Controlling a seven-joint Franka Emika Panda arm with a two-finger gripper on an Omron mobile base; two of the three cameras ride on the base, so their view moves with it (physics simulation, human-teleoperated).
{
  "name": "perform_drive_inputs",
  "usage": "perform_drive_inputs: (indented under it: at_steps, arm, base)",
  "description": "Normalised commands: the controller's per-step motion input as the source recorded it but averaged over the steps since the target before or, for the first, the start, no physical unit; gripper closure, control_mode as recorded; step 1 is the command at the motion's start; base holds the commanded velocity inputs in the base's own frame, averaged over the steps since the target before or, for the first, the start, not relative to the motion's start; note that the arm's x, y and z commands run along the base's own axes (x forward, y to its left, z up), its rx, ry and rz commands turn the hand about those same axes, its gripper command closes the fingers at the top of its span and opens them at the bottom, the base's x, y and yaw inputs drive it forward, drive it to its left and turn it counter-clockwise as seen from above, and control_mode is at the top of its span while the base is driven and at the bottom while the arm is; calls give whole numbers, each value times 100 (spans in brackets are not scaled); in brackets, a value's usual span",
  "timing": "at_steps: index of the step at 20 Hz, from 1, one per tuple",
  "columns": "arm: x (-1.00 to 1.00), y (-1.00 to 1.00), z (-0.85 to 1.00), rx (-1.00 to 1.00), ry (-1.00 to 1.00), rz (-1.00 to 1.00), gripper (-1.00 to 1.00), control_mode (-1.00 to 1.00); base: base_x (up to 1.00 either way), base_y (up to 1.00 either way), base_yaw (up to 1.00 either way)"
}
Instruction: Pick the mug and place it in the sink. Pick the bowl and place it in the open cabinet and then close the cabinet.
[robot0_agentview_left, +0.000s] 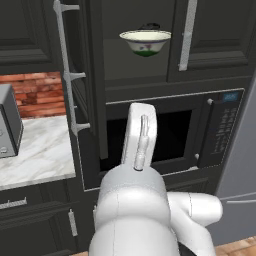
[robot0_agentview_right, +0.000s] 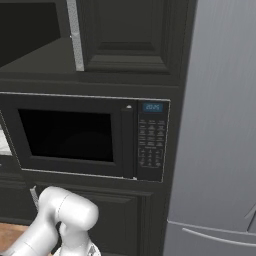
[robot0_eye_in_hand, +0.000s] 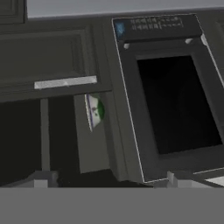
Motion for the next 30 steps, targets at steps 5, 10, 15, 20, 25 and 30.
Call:
perform_drive_inputs:
  at_steps: [5,10,15,20,25,30]
  arm:
    - [9,48,0,-4,-12,-1,-100,-100]
    - [33,43,0,-2,-8,-2,-100,-100]
    - [33,52,-1,-2,-5,-2,-100,-100]
    - [20,57,-16,-3,-1,-1,-100,-100]
    - [13,54,-23,-1,0,-2,-100,-100]
    - [40,37,-3,0,-4,-6,-100,-100]
  base:
    - [0,0,0]
    - [0,0,0]
    - [0,0,0]
    - [0,0,0]
    - [0,0,0]
    - [0,0,0]
